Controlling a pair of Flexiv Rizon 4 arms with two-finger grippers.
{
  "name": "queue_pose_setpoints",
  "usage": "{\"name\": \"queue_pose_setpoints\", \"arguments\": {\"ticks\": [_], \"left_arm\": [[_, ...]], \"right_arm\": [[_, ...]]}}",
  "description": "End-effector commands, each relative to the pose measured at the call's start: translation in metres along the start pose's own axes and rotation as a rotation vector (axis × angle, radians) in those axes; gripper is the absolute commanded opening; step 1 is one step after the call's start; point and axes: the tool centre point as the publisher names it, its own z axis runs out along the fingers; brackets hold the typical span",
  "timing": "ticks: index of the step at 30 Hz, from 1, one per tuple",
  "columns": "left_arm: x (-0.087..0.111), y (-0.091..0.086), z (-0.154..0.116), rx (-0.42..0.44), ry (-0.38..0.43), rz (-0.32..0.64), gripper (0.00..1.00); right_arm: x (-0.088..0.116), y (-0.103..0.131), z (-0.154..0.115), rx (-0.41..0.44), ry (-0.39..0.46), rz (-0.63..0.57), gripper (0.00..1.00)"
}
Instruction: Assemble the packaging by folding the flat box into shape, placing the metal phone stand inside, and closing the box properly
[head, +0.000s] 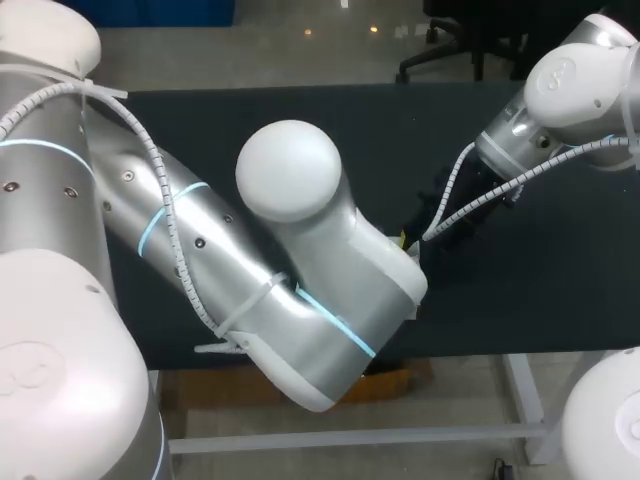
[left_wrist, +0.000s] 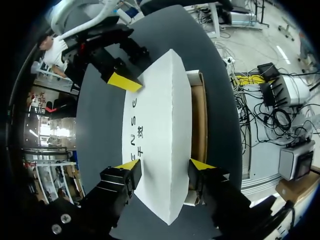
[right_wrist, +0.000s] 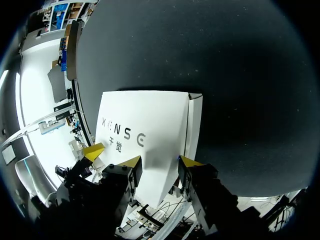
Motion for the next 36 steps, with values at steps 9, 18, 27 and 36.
{"name": "queue_pose_setpoints", "arguments": {"ticks": [9, 18, 27, 36], "left_arm": [[0.0006, -0.0082, 0.0051, -0.028, -0.094, 0.008, 0.55], [-0.0013, -0.0095, 0.0087, -0.035, -0.114, 0.011, 0.39], [0.0009, -0.0115, 0.0089, -0.046, -0.139, 0.008, 0.33], [0.0069, -0.0135, 0.0103, -0.054, -0.172, 0.007, 0.31]], "right_arm": [[0.0003, -0.0003, -0.0003, 0.001, 0.0, 0.0, 0.45], [0.0003, -0.0003, -0.0003, 0.001, 0.0, 0.0, 0.45], [0.0003, -0.0003, -0.0003, 0.001, 0.0, 0.0, 0.45], [0.0003, -0.0003, -0.0003, 0.001, 0.0, 0.0, 0.44]]}}
